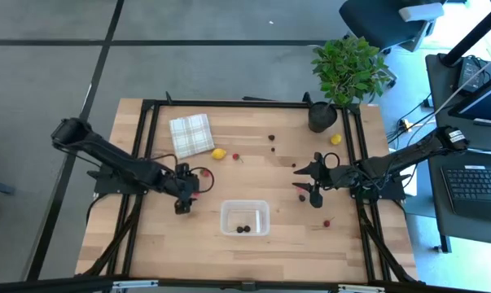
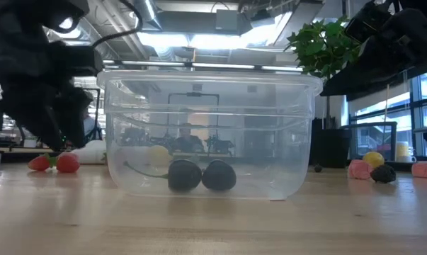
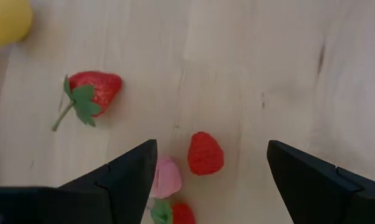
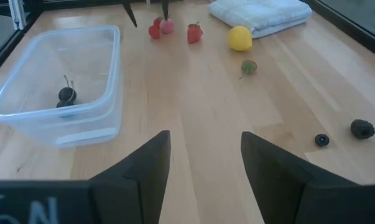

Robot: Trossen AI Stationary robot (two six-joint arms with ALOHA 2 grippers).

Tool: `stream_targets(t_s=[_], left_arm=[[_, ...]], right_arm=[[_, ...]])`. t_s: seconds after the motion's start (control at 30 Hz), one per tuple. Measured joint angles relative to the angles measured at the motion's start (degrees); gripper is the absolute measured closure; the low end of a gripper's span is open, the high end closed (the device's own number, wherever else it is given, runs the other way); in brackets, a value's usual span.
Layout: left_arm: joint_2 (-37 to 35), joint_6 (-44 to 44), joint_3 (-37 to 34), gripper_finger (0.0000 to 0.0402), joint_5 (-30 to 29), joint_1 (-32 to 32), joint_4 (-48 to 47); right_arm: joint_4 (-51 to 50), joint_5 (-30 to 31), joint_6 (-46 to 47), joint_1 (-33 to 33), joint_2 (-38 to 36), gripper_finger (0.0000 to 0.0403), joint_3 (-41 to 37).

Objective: Pick and placing Produce into tupperware
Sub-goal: Put the raspberry into the transparent bin

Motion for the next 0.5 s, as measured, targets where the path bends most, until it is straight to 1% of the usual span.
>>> stream_targets(t_s=[0.17, 0.4, 0.5], left_arm=[[3.5, 0.0, 0.0, 0.0107, -0.1, -0.1, 2.7], [7.0, -0.1, 0.0, 0.0107, 0.5, -0.3, 2.8], [7.9, -0.2, 0.0, 0.0115, 0.7, -0.3, 2.9]], right_arm=[[0.0, 0.0, 0.0, 0.0, 0.0, 0.0205, 0.0], [0.0, 0.0, 0.0, 0.0, 0.0, 0.0205, 0.0], [-0.1, 0.0, 0.0, 0.0, 0.0, 0.0205, 0.0]])
